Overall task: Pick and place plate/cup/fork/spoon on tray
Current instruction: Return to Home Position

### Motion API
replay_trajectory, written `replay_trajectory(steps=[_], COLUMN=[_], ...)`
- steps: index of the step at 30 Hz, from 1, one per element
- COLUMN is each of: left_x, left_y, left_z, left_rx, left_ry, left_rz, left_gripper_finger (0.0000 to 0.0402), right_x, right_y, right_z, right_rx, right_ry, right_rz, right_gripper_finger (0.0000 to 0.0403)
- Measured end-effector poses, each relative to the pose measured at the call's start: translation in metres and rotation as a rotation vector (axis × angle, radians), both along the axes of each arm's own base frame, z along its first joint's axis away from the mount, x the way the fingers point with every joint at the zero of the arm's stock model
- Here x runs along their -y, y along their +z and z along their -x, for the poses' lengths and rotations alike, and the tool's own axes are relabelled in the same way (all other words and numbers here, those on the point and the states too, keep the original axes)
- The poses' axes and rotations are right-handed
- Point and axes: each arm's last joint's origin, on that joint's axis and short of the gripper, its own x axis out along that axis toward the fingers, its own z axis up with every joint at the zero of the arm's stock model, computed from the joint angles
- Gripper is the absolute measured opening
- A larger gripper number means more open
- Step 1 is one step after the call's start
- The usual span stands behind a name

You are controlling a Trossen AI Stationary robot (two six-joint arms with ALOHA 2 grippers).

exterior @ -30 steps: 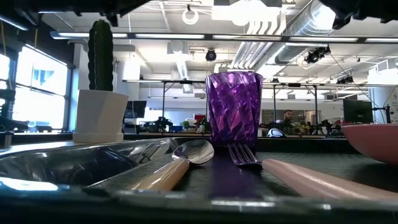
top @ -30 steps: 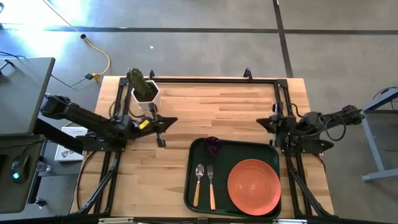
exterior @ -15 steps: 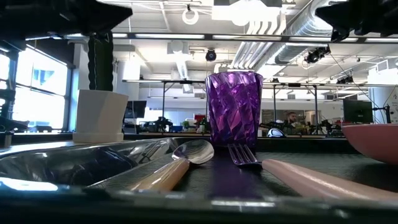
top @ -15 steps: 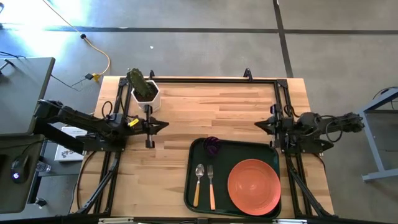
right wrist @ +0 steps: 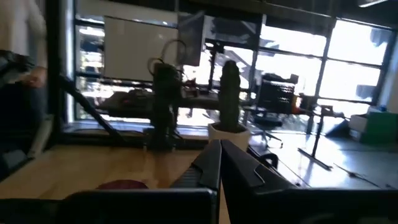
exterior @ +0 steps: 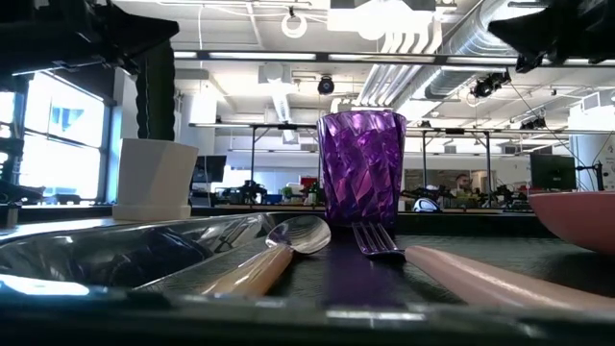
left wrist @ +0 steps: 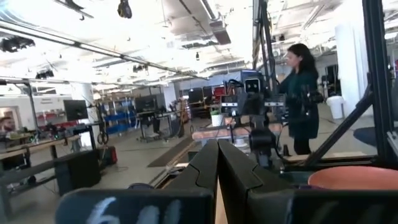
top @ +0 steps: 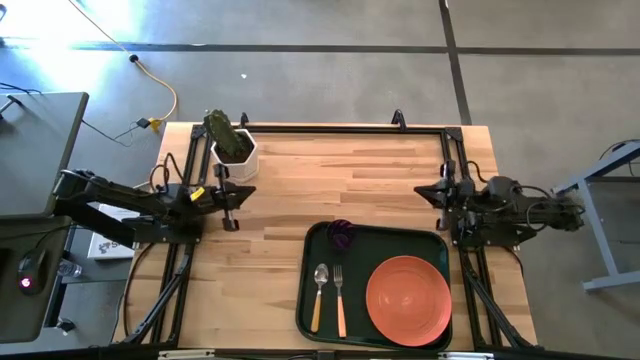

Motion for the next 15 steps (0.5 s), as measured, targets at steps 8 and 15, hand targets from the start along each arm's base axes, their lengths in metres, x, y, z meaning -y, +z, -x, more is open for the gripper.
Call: replay_trajectory(steps=[8, 15], left_x=[-0.001, -0.001], left_y=[-0.002, -0.011], left_z=[0.007, 0.006], left_rx=[-0.032, -0.131], left_ry=[-0.008, 0.018], left_rz=[0.02, 0.009], left_gripper_finger=[0.0, 0.0], right_x=[-0.002, -0.002], right_y=[-0.007, -0.03], right_z=[-0.002, -0.01], right_rx=[0.028, 0.125], right_ry=[0.084, 0.096], right_rz=[-0.007, -0.021], right_gripper_finger=[0.0, 0.0])
